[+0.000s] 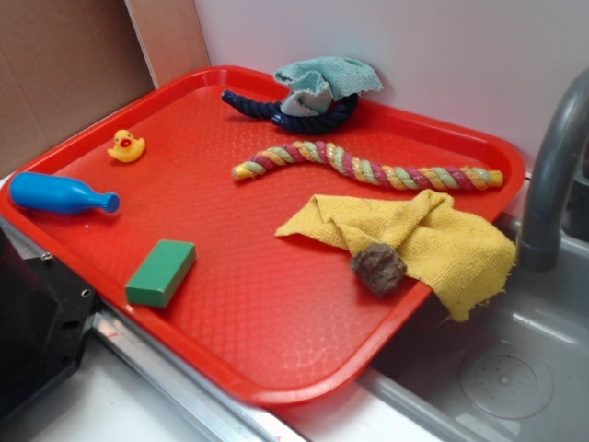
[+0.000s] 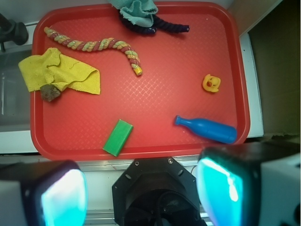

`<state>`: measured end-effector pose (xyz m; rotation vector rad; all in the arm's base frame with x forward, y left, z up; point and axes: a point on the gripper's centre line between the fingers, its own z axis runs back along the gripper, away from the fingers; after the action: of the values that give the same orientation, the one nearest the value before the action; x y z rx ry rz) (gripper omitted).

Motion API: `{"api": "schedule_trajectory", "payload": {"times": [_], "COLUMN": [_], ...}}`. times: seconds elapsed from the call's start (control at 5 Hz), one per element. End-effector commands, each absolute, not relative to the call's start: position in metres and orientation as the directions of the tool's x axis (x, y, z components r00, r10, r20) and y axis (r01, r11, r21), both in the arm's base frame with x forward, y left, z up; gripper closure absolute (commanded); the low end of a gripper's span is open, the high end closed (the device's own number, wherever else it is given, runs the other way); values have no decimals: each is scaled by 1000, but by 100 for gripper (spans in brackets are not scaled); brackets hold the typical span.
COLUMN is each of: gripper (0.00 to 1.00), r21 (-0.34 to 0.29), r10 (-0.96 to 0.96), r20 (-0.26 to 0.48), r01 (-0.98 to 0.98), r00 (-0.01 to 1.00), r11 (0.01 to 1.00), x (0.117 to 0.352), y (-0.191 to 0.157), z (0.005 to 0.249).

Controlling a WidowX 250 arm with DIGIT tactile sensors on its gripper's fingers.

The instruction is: Grab the green block.

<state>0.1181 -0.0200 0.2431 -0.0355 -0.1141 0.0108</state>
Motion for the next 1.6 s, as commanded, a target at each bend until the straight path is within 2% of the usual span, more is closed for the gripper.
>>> {"api": "schedule_trajectory", "payload": {"times": [0.0,0.2,0.4,0.6,0.8,1.0,1.2,1.4], "gripper": [0,0,0,0,0,0,0,0], "r21": [-36,-102,-137,-100,-82,-43,-40,-50], "r10": [13,185,326,369,305,252,212,201], "r20": [114,24,-26,-88,-173,-232,-285,-297], "r01": [-9,-182,-326,-377,-322,-268,-232,-226], "r00": [993,982,945,925,936,940,935,933], "r11": [999,978,935,921,943,962,972,973], "x": [118,126,135,135,144,149,146,138], "y": [-20,-24,-36,-42,-53,-63,-75,-76], "z": [243,193,143,92,56,32,16,20]}}
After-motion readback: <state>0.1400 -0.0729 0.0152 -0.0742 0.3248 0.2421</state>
